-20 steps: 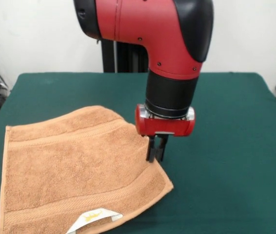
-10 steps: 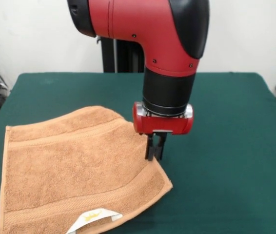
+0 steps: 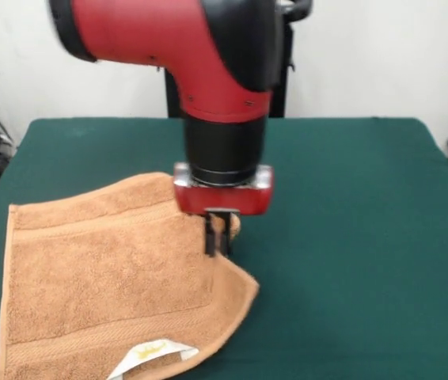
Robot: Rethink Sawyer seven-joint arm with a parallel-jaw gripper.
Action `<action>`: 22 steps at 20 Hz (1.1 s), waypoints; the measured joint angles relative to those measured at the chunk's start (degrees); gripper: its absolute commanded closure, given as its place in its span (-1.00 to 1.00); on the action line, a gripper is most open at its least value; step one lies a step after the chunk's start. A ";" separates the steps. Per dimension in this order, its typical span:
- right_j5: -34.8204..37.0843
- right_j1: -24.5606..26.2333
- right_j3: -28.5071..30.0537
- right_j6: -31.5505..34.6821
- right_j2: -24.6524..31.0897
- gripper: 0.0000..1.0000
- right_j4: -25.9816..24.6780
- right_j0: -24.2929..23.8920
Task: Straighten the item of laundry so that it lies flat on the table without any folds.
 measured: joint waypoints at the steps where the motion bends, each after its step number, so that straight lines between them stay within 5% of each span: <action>1: 0.38 -0.41 0.24 0.00 0.60 1.00 -0.30 -1.35; 12: 4.55 -4.19 0.52 -0.99 4.44 1.00 -4.71 -13.21; 22: 4.96 -6.36 2.06 -0.99 7.16 1.00 -8.52 -14.92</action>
